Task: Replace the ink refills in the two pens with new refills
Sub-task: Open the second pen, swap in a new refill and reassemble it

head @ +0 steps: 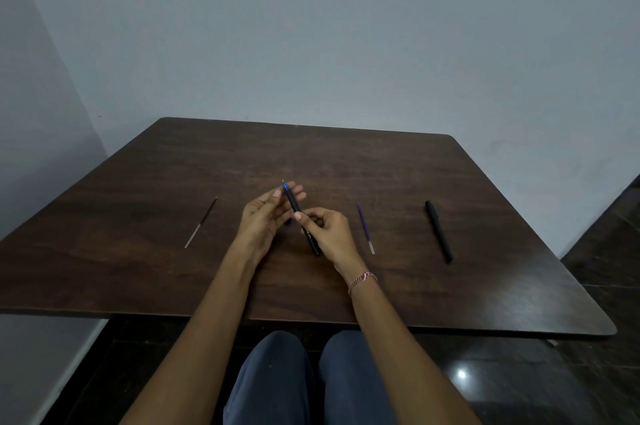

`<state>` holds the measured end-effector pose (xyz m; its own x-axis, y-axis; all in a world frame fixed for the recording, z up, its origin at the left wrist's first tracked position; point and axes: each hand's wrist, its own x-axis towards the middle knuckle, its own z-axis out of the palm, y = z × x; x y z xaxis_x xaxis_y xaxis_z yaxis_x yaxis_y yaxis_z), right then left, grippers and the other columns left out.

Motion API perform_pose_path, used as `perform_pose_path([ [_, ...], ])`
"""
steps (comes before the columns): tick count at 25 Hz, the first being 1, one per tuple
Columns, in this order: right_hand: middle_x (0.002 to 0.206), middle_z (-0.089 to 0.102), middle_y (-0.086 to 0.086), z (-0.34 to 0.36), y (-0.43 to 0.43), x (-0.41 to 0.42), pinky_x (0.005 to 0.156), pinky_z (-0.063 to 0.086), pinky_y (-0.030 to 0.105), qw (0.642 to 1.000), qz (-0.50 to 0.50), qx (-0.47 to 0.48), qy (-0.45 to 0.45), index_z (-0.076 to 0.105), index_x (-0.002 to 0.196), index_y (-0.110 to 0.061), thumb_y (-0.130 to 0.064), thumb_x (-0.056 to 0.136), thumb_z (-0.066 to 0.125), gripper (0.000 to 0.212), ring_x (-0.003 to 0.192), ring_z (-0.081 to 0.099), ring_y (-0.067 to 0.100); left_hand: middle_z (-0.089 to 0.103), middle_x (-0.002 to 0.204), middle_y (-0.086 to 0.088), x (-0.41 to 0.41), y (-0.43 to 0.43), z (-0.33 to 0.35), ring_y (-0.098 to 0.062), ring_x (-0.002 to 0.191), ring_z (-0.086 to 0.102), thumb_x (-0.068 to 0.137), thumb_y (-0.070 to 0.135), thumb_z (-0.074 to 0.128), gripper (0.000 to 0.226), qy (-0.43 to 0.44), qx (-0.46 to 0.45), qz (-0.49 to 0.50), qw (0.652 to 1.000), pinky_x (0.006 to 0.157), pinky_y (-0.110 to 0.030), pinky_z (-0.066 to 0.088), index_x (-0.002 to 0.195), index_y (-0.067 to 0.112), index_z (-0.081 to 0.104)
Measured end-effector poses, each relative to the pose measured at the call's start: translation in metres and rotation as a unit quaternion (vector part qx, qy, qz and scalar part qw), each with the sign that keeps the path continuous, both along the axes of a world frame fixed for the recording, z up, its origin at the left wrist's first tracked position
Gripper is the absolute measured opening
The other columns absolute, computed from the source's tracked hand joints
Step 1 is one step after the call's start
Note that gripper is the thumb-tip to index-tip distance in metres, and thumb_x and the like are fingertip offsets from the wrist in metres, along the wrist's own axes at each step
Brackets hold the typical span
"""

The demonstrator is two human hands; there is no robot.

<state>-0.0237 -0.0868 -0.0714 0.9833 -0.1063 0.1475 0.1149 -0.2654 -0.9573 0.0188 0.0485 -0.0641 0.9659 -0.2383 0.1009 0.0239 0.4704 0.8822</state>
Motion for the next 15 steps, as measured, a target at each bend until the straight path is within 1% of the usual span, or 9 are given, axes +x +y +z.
perform_pose_path([
  [2,0.067,0.064,-0.009,-0.0012,0.0002,0.0000,0.069,0.050,0.029,1.000,0.017,-0.010,0.003,0.072,0.090,-0.019,-0.034,0.088,0.065,0.017,0.069,0.063,0.006,0.073,0.101,-0.006,-0.0019,-0.0018,0.0025,-0.018,0.097,0.069,0.098,0.014,0.041,0.027,0.003,0.018,-0.027,0.999,0.078,-0.025,0.057,0.114,0.006,0.061],
  [4,0.067,0.065,-0.006,-0.0034,-0.0006,0.0004,0.071,0.051,0.034,0.999,0.038,-0.010,0.008,0.072,0.091,-0.016,-0.034,0.089,0.063,0.020,0.070,0.064,0.010,0.075,0.091,-0.005,-0.0023,-0.0010,0.0041,-0.016,0.087,0.071,0.096,0.014,0.044,0.023,0.012,0.030,-0.014,0.999,0.070,-0.023,0.057,0.105,0.009,0.065],
  [6,0.070,0.068,0.000,-0.0026,-0.0022,-0.0007,0.070,0.049,0.029,0.998,0.054,0.001,0.016,0.072,0.096,-0.015,-0.034,0.090,0.062,0.022,0.070,0.065,0.009,0.075,0.082,-0.003,-0.0031,-0.0004,0.0051,-0.015,0.078,0.072,0.094,0.012,0.048,0.018,0.009,0.040,0.012,0.999,0.063,-0.022,0.057,0.097,0.009,0.065],
  [8,0.074,0.070,0.005,0.0013,-0.0045,-0.0031,0.066,0.047,0.020,0.998,0.063,0.008,0.021,0.073,0.099,-0.014,-0.032,0.091,0.061,0.023,0.069,0.064,0.007,0.075,0.076,-0.002,-0.0034,-0.0029,0.0042,-0.013,0.072,0.072,0.093,0.010,0.051,0.014,-0.001,0.050,0.032,0.998,0.059,-0.021,0.057,0.093,0.008,0.065],
  [10,0.085,0.073,0.011,0.0025,-0.0037,-0.0048,0.063,0.045,0.016,0.997,0.072,0.014,0.015,0.073,0.098,-0.014,-0.030,0.091,0.060,0.022,0.068,0.064,0.007,0.074,0.073,-0.003,-0.0041,-0.0032,0.0039,-0.014,0.068,0.071,0.090,0.009,0.056,0.011,-0.007,0.053,0.055,0.997,0.056,-0.022,0.057,0.090,0.007,0.066],
  [12,0.094,0.074,0.013,0.0015,-0.0031,-0.0048,0.063,0.045,0.018,0.997,0.080,0.014,0.009,0.074,0.093,-0.019,-0.032,0.091,0.059,0.019,0.070,0.066,0.008,0.074,0.071,-0.005,-0.0035,-0.0026,0.0033,-0.015,0.066,0.071,0.085,0.007,0.062,0.006,-0.008,0.052,0.084,0.995,0.054,-0.024,0.056,0.086,0.006,0.068],
  [14,0.093,0.074,0.014,0.0011,-0.0037,-0.0041,0.067,0.049,0.022,0.997,0.078,0.013,0.009,0.074,0.091,-0.023,-0.035,0.089,0.062,0.017,0.072,0.068,0.008,0.072,0.065,-0.004,-0.0045,-0.0032,0.0040,-0.015,0.061,0.070,0.082,0.005,0.066,0.002,-0.011,0.054,0.103,0.993,0.052,-0.025,0.055,0.080,0.005,0.066],
  [15,0.091,0.074,0.013,0.0010,-0.0038,-0.0038,0.070,0.051,0.025,0.997,0.077,0.013,0.009,0.075,0.092,-0.023,-0.034,0.088,0.064,0.016,0.072,0.068,0.009,0.071,0.062,-0.003,-0.0048,-0.0041,0.0043,-0.014,0.059,0.068,0.081,0.004,0.067,0.006,-0.015,0.058,0.113,0.992,0.050,-0.024,0.054,0.076,0.005,0.064],
])
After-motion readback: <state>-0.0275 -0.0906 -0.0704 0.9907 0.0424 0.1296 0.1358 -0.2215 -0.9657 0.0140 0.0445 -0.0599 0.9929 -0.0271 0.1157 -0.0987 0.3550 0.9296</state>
